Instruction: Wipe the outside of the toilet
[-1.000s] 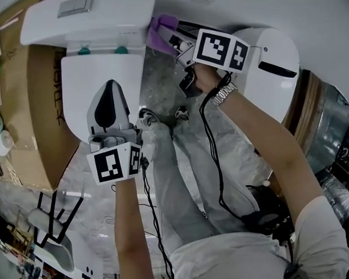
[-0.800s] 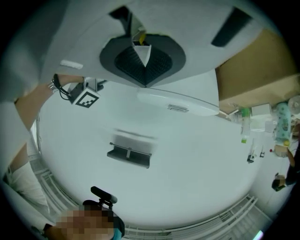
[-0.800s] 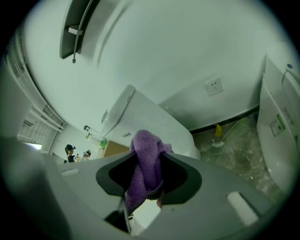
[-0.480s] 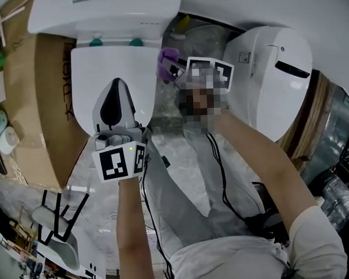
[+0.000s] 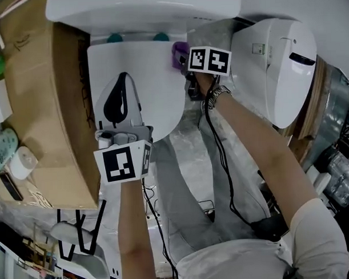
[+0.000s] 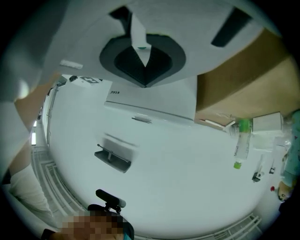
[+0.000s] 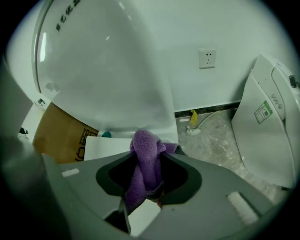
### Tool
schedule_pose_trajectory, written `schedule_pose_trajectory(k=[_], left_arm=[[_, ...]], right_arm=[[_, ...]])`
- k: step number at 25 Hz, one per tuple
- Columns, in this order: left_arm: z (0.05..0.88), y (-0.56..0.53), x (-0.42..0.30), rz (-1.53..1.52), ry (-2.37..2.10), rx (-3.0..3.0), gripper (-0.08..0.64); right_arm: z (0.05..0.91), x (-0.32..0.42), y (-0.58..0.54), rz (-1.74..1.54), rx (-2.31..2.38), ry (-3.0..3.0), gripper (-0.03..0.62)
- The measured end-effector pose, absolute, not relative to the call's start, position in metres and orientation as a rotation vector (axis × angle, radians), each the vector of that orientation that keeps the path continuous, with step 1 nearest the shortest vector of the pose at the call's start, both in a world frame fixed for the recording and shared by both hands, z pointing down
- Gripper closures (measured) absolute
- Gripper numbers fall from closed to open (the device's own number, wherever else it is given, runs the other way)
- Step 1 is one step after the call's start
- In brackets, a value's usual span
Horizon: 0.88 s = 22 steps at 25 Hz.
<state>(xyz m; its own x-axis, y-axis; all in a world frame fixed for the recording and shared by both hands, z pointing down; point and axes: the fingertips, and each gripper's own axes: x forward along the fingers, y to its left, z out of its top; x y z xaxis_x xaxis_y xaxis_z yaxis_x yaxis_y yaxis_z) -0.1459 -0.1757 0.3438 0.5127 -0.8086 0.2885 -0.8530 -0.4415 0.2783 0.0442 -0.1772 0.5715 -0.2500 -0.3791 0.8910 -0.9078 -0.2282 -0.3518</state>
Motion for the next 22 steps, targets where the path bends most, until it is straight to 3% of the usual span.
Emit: schedule_pose_trajectory(k=[10, 22], left_arm=[[0.360, -0.190, -0.211, 0.100, -1.364, 2.310, 0.555], [0.359, -0.197, -0.263, 0.024, -1.384, 2.244, 0.555]], right_arm=[[0.574, -0.012, -0.206, 1.446, 1.584, -1.513, 0.437], [0.573, -0.160, -0.254, 1.453, 1.423, -1.658, 0.439]])
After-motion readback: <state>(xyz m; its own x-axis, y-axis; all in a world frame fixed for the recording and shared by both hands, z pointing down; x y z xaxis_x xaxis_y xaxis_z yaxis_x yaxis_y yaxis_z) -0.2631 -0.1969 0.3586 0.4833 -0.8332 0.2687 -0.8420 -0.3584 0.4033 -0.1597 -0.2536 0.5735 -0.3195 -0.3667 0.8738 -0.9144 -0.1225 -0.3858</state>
